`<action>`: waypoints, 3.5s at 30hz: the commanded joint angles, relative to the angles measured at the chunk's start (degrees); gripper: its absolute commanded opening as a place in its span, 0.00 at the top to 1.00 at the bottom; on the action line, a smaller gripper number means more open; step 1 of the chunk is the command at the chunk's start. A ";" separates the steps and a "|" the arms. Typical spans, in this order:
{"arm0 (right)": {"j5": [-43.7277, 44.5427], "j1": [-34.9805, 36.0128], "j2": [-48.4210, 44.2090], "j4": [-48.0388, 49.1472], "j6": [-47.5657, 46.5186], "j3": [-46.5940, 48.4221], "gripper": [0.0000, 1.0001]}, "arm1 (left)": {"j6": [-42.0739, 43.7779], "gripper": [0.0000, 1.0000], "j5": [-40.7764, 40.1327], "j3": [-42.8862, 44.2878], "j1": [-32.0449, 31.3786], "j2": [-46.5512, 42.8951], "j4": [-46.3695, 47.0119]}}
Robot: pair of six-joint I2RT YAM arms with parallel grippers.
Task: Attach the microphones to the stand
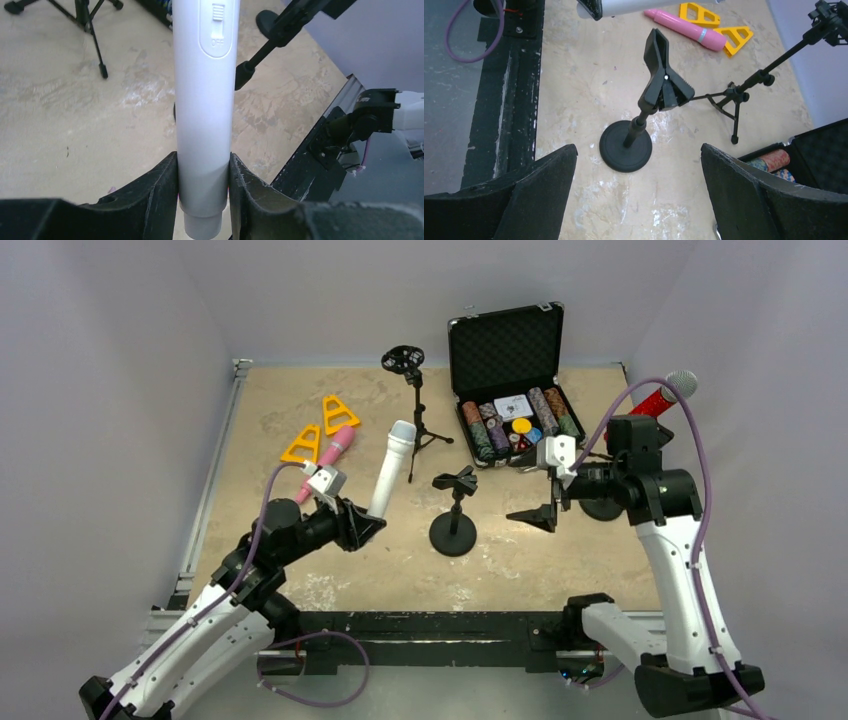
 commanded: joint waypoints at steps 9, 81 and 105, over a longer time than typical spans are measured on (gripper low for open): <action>5.96 11.45 11.70 3.24 8.14 14.12 0.03 | 17.29 1.00 13.74 -0.69 -0.17 4.73 30.38; -6.35 16.24 18.27 15.85 18.44 -1.04 0.25 | 17.21 0.75 20.49 -5.66 -2.97 28.03 54.93; -8.11 9.49 5.04 28.80 17.52 -18.52 0.14 | 22.57 0.01 0.83 7.07 -2.76 -1.05 7.58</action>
